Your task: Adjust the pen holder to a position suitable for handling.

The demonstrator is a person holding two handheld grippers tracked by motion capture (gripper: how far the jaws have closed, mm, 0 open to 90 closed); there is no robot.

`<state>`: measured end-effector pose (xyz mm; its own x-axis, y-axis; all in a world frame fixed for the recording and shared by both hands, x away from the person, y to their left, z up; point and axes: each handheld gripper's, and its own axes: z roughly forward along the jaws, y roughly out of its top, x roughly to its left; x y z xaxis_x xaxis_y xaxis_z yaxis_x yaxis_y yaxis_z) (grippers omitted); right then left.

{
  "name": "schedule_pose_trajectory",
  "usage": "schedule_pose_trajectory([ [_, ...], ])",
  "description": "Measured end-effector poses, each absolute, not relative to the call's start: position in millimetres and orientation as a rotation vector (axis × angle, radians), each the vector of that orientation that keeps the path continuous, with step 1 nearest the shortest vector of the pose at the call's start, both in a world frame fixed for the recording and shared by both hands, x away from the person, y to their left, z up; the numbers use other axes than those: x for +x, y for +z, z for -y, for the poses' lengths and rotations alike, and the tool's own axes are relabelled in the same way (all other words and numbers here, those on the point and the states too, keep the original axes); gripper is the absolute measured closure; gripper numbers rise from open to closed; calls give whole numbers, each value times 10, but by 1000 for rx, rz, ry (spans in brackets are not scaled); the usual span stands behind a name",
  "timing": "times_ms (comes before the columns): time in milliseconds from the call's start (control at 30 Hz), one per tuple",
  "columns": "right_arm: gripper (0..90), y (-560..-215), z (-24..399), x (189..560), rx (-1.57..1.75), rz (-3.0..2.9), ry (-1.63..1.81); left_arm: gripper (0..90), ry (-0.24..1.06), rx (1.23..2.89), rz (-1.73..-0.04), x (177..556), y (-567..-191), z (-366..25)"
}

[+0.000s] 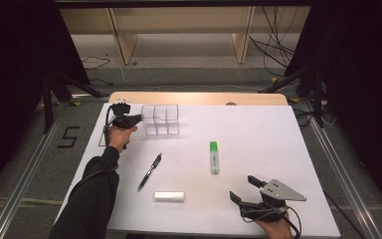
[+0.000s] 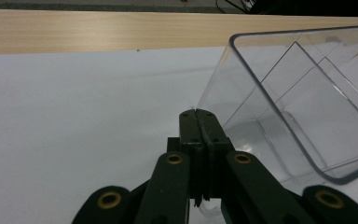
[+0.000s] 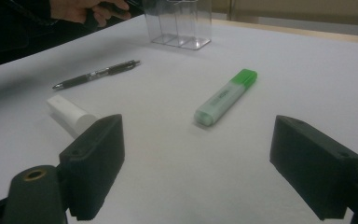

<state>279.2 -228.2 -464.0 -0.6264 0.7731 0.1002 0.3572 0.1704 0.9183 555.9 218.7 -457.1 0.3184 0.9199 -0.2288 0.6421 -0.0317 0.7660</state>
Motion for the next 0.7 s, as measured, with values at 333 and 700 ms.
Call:
schedule_pose_trajectory([
  [333,187,-4637,2292,2791,1071,-2062,1448,894,403,1767,-1384,5598,-4559,-1950],
  [700,188,-4640,2290,2792,1070,-2065,1448,893,399,1784,-1362,5632,-4551,-1725],
])
